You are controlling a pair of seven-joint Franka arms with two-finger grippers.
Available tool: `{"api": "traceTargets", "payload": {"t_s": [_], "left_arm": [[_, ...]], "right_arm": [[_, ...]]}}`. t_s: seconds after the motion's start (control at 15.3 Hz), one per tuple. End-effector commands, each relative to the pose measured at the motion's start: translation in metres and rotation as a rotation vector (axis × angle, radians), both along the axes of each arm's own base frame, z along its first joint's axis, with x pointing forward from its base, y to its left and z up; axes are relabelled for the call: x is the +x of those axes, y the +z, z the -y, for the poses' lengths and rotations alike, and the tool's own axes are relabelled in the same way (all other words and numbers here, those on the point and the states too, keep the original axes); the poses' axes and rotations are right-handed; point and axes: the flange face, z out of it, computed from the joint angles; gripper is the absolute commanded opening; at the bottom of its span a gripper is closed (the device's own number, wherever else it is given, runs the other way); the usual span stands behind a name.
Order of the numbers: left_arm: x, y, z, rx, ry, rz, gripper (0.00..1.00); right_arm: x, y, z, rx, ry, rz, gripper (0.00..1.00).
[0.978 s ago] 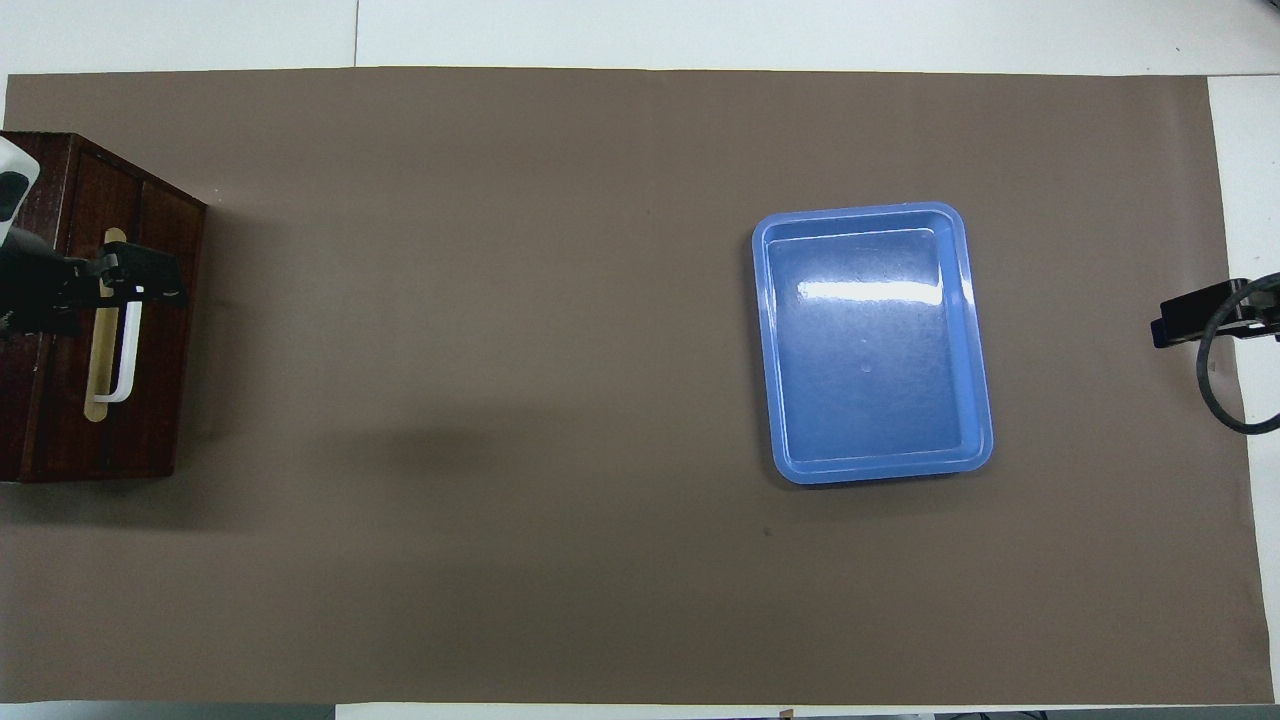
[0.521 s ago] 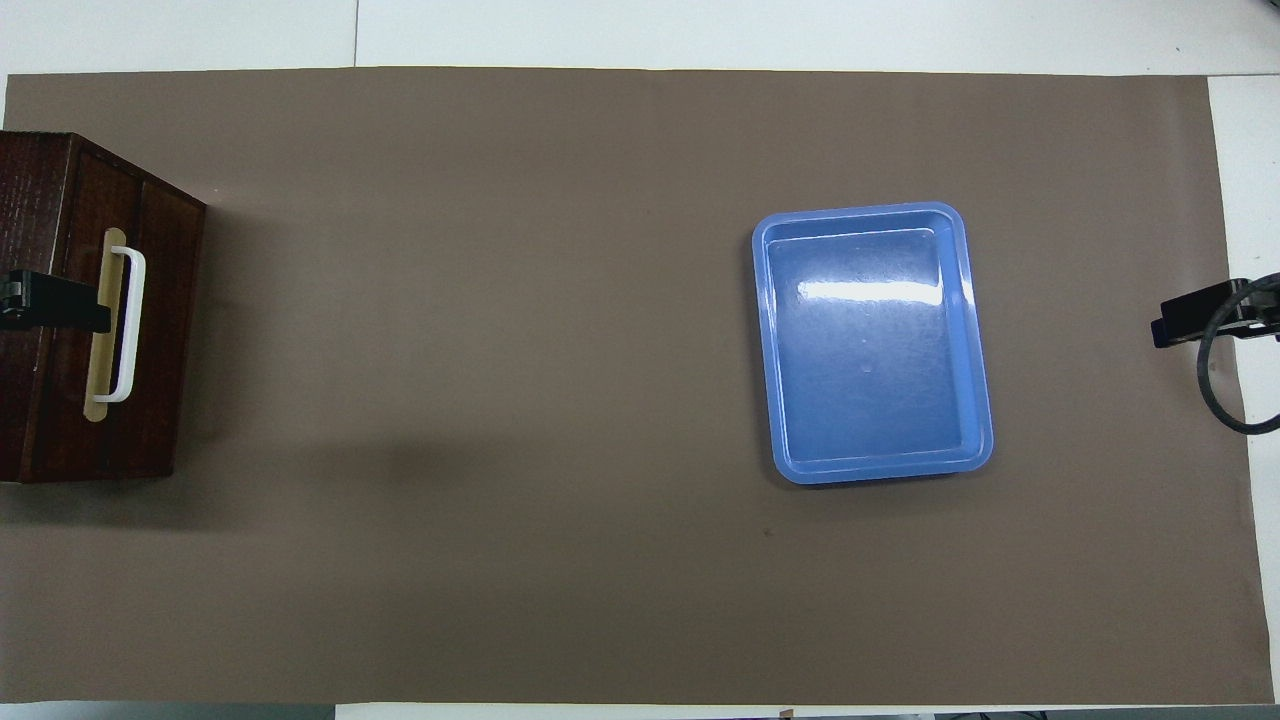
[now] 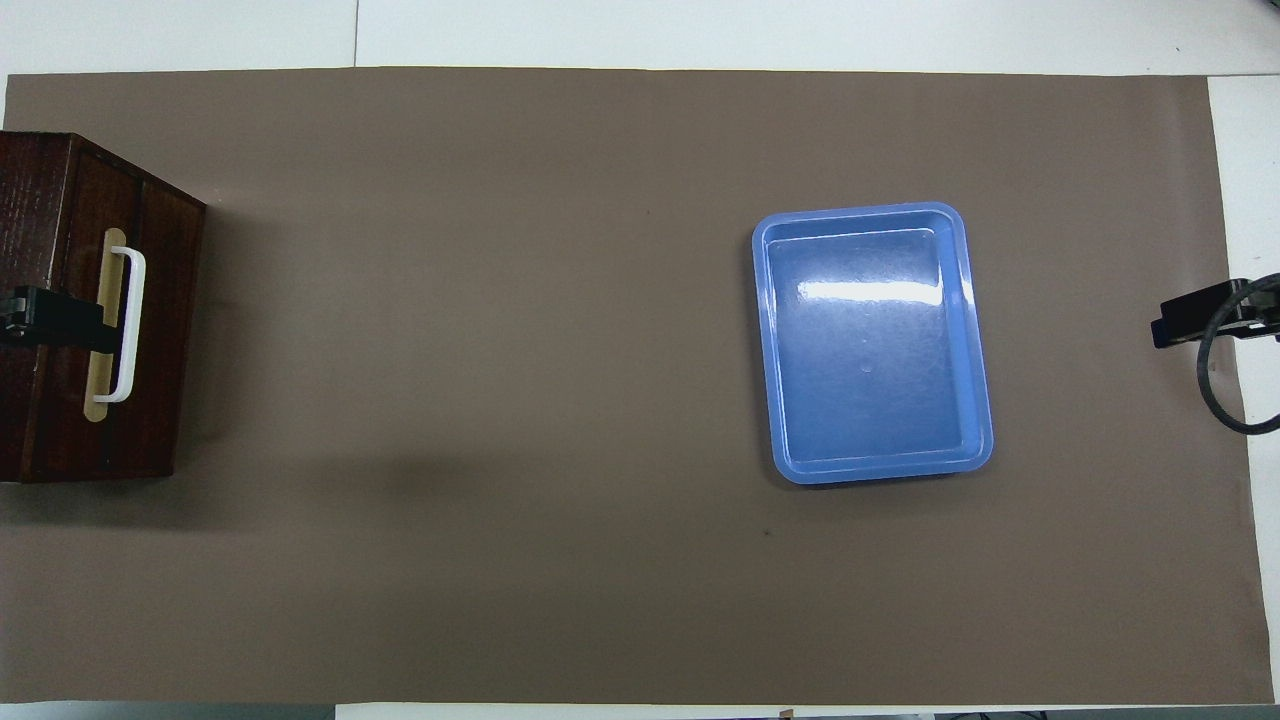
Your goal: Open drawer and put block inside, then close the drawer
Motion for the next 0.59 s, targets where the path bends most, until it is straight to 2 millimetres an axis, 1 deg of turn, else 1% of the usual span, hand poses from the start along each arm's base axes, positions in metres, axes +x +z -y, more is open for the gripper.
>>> {"api": "traceTargets", "payload": {"t_s": [0.0,0.2,0.26,0.46,0.52], "left_arm": [[-0.002,0.006,0.013,-0.001,-0.037,-0.025,1.0],[-0.005,0.004,0.019,-0.001,-0.049,-0.05,1.0],[-0.005,0.005,0.025,-0.002,-0.061,-0.053,1.0],[-0.008,0.006,0.034,-0.002,-0.08,-0.056,1.0],[-0.009,0.007,0.034,-0.003,-0.08,-0.054,1.0]], "right_arm": [[-0.001,0.002,0.004,-0.008,-0.008,-0.009,1.0],[-0.001,0.002,0.004,-0.008,-0.008,-0.009,1.0],[-0.001,0.002,0.005,-0.008,-0.01,-0.009,1.0],[-0.001,0.002,0.005,-0.008,-0.01,-0.009,1.0],[-0.001,0.002,0.005,-0.008,-0.01,-0.009,1.0]]}}
